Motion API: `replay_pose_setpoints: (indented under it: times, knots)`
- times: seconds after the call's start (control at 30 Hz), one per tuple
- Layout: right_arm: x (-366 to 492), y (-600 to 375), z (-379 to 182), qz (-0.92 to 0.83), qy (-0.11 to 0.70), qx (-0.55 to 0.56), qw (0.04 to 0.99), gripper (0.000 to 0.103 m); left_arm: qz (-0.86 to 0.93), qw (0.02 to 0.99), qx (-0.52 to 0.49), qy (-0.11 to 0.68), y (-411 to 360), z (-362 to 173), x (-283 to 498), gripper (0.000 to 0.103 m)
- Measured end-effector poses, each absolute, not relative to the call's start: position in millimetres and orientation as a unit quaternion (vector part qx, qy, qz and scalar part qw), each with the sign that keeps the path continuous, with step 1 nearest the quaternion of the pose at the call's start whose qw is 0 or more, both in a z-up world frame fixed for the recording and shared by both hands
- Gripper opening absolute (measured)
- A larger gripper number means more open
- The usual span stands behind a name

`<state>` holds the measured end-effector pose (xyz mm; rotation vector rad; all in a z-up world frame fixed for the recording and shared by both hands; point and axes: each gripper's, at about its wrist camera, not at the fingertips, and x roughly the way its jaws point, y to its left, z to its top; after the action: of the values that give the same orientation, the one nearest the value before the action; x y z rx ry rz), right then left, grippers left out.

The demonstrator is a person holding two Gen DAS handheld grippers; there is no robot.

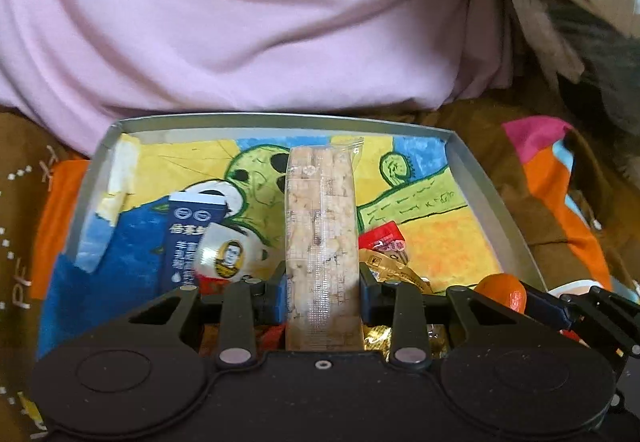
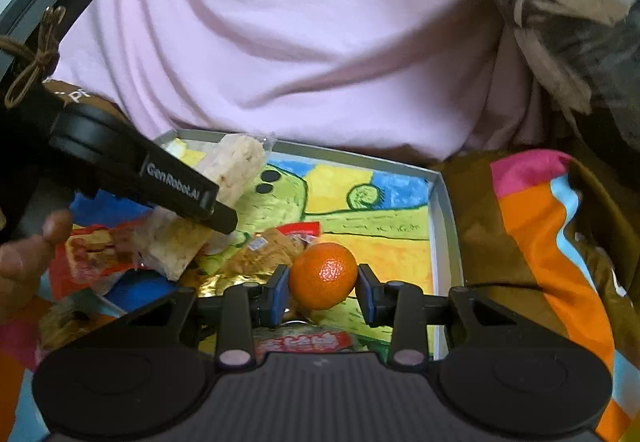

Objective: Organize snacks
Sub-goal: 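Carry the rice-cake bar with the left tool while the right tool carries the mandarin to the tray, then open the left tool over the tray while the right tool releases the mandarin there, then withdraw both tools from the tray back over the remaining snacks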

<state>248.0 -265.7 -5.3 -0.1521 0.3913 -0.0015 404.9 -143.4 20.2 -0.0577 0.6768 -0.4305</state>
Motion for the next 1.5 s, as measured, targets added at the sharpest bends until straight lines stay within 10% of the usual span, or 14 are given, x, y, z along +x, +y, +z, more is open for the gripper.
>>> replay_pose_setpoints:
  times: [0.43,0.93,1.5]
  knots:
    - [249,-284,-13,-0.003,0.199,-0.053,0.979,0.046,-0.184,0.918,-0.012,0.351,-150,14,408,0.04]
    - [207,-282,13,-0.012,0.146,-0.042,0.988,0.093,-0.16,0.944,-0.029,0.287,-122,40,367,0.102]
    - [114,-251,57,0.008,0.091,-0.029,0.995,0.103,-0.119,0.971,-0.023,0.204,-76,86,255,0.102]
